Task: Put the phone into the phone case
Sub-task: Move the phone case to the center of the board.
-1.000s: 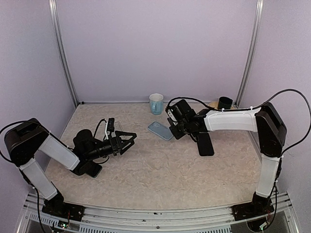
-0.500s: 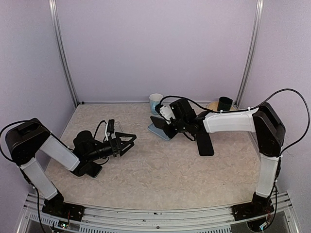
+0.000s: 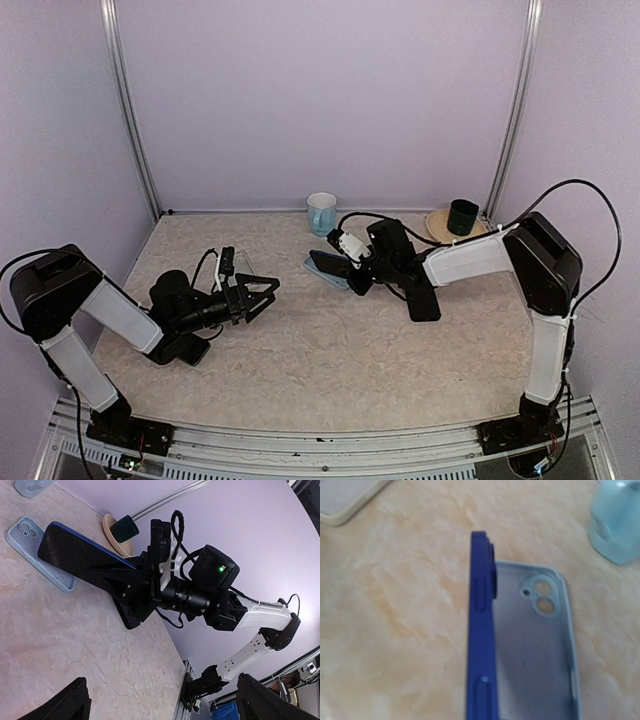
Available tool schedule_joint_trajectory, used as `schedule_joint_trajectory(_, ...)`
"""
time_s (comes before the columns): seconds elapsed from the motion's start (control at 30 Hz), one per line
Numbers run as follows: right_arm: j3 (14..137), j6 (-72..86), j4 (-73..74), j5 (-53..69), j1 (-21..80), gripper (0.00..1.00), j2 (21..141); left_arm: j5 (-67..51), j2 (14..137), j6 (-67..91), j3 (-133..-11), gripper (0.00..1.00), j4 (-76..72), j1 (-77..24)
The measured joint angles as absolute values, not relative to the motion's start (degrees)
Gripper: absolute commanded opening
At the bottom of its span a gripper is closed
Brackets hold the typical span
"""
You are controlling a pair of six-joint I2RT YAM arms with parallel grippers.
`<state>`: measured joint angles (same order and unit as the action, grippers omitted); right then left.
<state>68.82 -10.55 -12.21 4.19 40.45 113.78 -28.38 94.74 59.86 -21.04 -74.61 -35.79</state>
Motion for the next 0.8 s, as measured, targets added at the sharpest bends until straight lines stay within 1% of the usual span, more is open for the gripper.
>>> schedule_joint_trajectory(0.33, 68.82, -11.73, -20.1, 6.94, 39.9, 0.0, 118.06, -28.38, 94.74, 59.86, -21.02, 0.99, -74.63, -35.79)
schedule_joint_trajectory(0.8, 69.01, -9.32, -25.65, 10.2, 38.06, 0.0, 120.31, -28.4, 94.76, 59.86, -20.69, 0.99, -75.44, -35.79)
